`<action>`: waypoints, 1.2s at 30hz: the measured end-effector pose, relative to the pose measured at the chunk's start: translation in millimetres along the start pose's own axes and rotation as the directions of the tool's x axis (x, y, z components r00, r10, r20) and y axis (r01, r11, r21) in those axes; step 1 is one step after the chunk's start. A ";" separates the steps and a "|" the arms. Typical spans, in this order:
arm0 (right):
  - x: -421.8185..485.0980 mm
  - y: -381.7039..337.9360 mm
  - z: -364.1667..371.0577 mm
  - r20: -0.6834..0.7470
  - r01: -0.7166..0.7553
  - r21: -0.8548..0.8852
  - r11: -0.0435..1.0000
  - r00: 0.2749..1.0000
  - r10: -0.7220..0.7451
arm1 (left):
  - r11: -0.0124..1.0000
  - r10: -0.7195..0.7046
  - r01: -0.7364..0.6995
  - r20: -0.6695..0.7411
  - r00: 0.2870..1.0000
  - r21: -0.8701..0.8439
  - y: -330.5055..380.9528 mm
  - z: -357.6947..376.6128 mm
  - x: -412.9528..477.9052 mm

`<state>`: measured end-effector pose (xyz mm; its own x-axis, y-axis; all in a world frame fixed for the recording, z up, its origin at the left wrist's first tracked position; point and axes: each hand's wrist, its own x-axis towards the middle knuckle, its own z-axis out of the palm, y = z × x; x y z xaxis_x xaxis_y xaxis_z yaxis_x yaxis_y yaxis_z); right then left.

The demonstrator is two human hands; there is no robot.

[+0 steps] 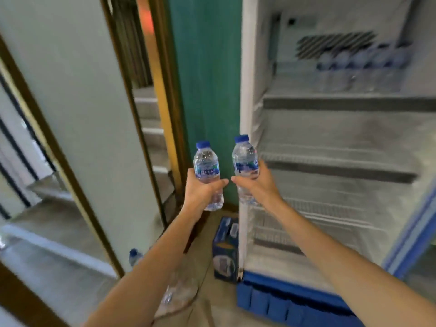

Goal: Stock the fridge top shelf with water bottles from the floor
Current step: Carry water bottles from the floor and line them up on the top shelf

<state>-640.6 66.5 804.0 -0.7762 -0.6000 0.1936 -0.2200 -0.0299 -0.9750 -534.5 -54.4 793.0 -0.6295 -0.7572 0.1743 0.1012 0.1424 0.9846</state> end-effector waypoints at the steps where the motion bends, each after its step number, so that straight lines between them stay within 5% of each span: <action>1: 10.2 -22.2 -17.7 -0.027 0.039 0.000 0.999 0.999 -0.039 | 1.000 0.018 -0.018 0.024 1.000 0.000 21.4 14.3 13.8; 10: 117.8 -151.4 -185.1 -0.271 0.270 -0.109 0.957 0.918 -0.290 | 0.968 0.230 -0.205 0.181 0.956 -0.143 170.4 163.0 111.5; 18: 206.8 -168.0 -281.6 -0.359 0.195 -0.141 0.971 0.903 -0.234 | 0.937 0.338 -0.305 0.216 0.916 -0.169 207.7 264.5 192.9; 26: 284.0 -118.3 -301.0 -0.429 0.073 -0.071 0.995 0.898 -0.097 | 0.987 0.158 -0.134 0.370 0.915 -0.091 179.9 318.5 269.8; 36: 382.4 -87.8 -309.7 -0.287 0.045 -0.011 0.999 0.957 -0.046 | 0.990 0.108 -0.055 0.437 0.893 -0.131 143.5 374.3 359.9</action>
<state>-1101.0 87.2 997.3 -0.9020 -0.3436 0.2614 -0.2612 -0.0477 -0.9641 -1034.9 -67.9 992.1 -0.8877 -0.3828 0.2559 0.2360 0.0991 0.9667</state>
